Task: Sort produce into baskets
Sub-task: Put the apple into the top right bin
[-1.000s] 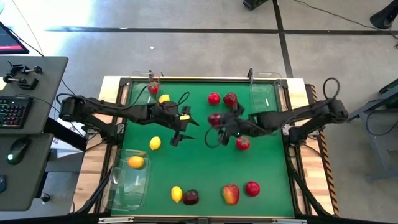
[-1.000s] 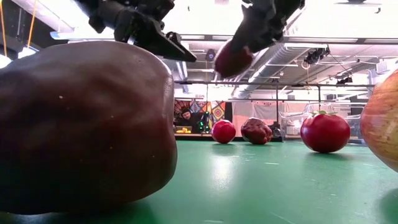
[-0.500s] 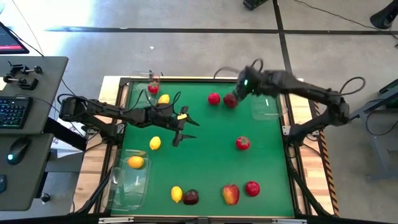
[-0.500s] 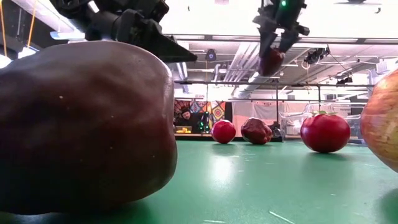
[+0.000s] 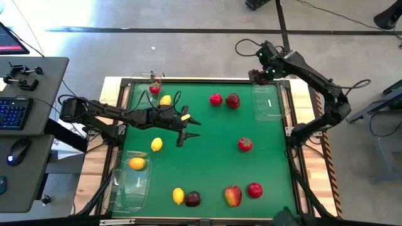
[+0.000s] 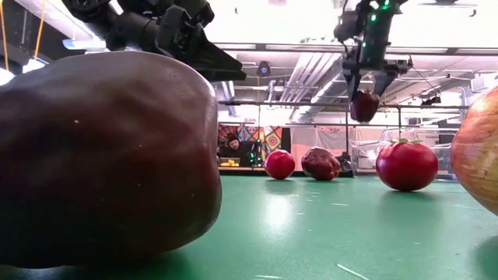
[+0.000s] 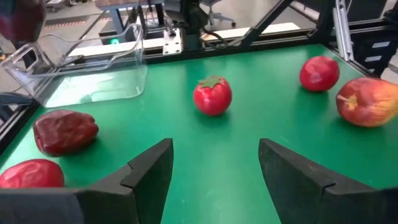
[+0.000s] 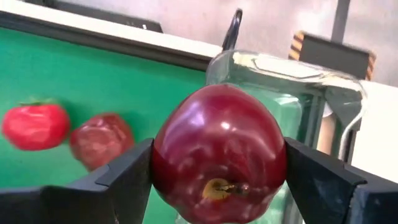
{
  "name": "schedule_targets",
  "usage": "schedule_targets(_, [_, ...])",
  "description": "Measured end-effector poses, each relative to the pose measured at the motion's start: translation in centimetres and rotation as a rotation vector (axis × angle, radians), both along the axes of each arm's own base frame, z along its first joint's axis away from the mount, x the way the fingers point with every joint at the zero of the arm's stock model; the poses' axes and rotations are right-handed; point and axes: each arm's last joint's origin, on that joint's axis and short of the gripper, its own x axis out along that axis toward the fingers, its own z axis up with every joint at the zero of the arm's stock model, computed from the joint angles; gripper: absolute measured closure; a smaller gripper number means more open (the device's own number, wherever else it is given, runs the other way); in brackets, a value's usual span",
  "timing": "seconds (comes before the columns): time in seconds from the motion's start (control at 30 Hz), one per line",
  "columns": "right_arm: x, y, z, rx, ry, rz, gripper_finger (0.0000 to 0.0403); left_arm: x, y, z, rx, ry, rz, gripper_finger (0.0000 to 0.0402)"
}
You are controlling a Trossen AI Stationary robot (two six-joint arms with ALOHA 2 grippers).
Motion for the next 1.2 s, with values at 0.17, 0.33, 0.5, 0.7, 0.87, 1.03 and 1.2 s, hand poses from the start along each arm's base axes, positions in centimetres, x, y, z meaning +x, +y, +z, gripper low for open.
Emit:
schedule_targets(0.17, [-0.2, -2.8, -2.4, 0.087, 0.016, -0.015, 0.01, 0.1, 0.0, 0.2, 0.002, -0.022, 0.0, 0.0212])
schedule_targets(0.33, [-1.3, -5.0, -4.3, 0.164, 0.026, -0.07, 0.01, 0.1, 0.0, 0.3, 0.003, -0.033, -0.002, 0.0232])
schedule_targets(0.5, [-2.3, -6.3, -5.1, 0.208, -0.004, -0.101, 0.01, 0.1, 0.0, 0.3, 0.004, -0.033, -0.003, 0.0241])
schedule_targets(0.7, [-4.0, -7.7, -6.0, 0.247, -0.025, -0.173, 0.01, 0.1, 0.0, 0.3, 0.004, -0.03, -0.003, 0.0243])
schedule_targets(0.87, [-5.0, -8.6, -6.7, 0.273, -0.033, -0.217, 0.01, 0.1, 0.0, 0.3, 0.004, -0.029, -0.003, 0.0243])
schedule_targets(1.03, [-5.3, -9.5, -7.4, 0.276, -0.064, -0.217, 0.01, 0.1, 0.0, 0.3, 0.003, -0.028, -0.002, 0.0243])
schedule_targets(1.2, [-5.3, -10.2, -8.6, 0.307, -0.062, -0.221, 0.01, 0.1, 0.0, 0.2, 0.003, -0.027, -0.002, 0.0243])
